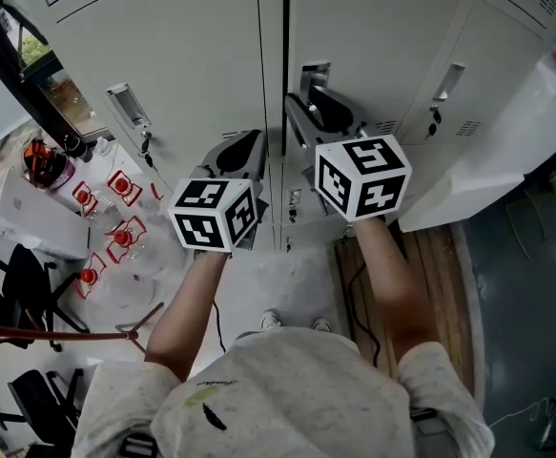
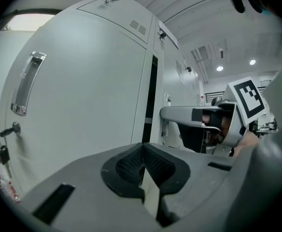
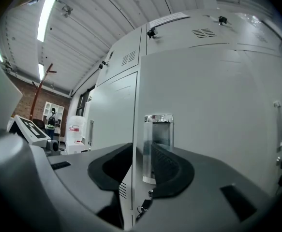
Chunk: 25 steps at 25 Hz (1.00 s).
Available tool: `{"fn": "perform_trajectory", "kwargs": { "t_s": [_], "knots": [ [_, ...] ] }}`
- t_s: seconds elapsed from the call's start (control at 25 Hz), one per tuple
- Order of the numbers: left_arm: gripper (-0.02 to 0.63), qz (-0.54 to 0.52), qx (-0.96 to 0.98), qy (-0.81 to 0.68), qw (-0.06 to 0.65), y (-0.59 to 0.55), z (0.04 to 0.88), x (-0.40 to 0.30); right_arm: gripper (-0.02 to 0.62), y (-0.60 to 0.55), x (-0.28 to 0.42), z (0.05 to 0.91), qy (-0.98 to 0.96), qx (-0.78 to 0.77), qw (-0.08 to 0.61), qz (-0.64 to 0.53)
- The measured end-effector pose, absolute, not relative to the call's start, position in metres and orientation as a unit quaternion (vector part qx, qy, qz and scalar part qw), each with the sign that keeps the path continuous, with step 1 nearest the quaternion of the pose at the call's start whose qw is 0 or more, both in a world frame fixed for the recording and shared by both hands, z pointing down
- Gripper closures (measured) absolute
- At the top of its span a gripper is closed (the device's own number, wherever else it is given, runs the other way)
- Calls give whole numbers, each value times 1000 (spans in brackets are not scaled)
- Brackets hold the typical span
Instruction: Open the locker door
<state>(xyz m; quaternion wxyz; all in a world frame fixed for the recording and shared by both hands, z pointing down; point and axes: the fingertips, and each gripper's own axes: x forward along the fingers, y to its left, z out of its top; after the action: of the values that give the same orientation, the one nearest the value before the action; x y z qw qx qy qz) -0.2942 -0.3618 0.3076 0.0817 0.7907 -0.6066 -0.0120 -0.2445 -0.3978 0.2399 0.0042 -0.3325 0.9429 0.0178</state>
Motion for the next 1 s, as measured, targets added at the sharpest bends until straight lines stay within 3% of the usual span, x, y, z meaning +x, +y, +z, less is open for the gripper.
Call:
{"fn": "perform_trajectory", "kwargs": {
  "t_s": [1.0],
  "knots": [
    [597,-19,839,-537,81,-347,306,-248,494,-354,-203,240,943,-332,34,17]
  ]
}}
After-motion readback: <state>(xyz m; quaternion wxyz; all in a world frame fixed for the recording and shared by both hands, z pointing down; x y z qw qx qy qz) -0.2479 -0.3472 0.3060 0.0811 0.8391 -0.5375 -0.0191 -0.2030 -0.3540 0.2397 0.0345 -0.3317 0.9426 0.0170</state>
